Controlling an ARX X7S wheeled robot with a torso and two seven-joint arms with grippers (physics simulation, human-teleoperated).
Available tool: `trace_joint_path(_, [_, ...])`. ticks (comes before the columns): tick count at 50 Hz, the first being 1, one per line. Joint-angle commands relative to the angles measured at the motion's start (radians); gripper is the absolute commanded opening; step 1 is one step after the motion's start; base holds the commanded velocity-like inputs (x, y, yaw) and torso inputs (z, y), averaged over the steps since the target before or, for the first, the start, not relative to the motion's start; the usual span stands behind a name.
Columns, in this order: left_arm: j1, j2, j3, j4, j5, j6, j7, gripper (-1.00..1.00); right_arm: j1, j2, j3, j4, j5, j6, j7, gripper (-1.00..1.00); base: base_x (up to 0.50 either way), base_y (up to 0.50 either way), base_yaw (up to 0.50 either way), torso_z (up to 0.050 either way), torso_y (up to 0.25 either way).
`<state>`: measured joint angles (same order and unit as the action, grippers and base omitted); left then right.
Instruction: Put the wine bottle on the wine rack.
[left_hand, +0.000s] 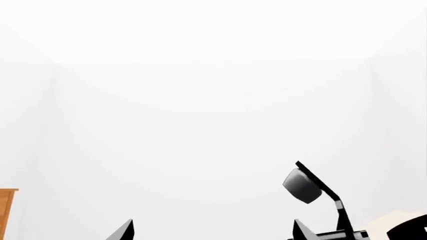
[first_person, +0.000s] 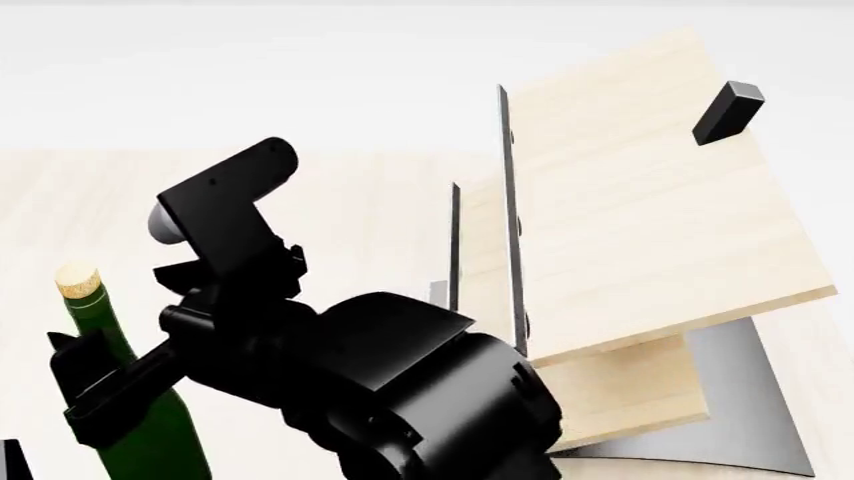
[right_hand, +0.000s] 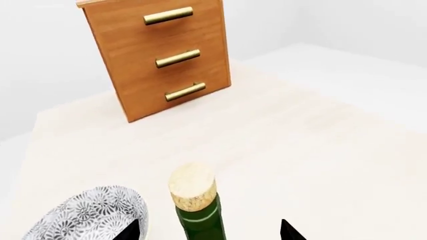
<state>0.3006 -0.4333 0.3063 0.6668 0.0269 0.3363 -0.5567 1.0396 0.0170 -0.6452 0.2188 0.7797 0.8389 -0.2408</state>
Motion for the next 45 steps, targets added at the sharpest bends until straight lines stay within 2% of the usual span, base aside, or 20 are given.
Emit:
trace_joint_path(1, [0.001,-0.003,0.002,0.001,0.0,0.004,-0.002,1.0,0.047,-0.011,-0.097,0.127,0.058,-0.137,0.008,1.0,0.0,0.0,0.0,0.0,0.0])
trace_joint_path(8, [0.002,-0.004,0.005,0.0,0.001,0.007,-0.003,1.0,0.061,-0.011,-0.152,0.161,0.098,-0.202,0.024,1.0,0.0,0.0,0.0,0.0,0.0])
trace_joint_path(15, [0.001,-0.007,0.003,0.006,-0.002,0.003,-0.006,1.0,0.09,-0.016,-0.313,0.297,0.157,-0.384,0.051,1.0,0.0,0.0,0.0,0.0,0.0])
trace_joint_path(21, [0.002,-0.009,0.001,0.01,-0.003,0.002,-0.008,1.0,0.107,-0.015,-0.395,0.329,0.227,-0.457,0.075,1.0,0.0,0.0,0.0,0.0,0.0])
trace_joint_path(45, [0.002,-0.014,0.002,0.012,-0.007,0.002,-0.014,1.0,0.124,-0.009,-0.487,0.308,0.341,-0.533,0.108,1.0,0.0,0.0,0.0,0.0,0.0])
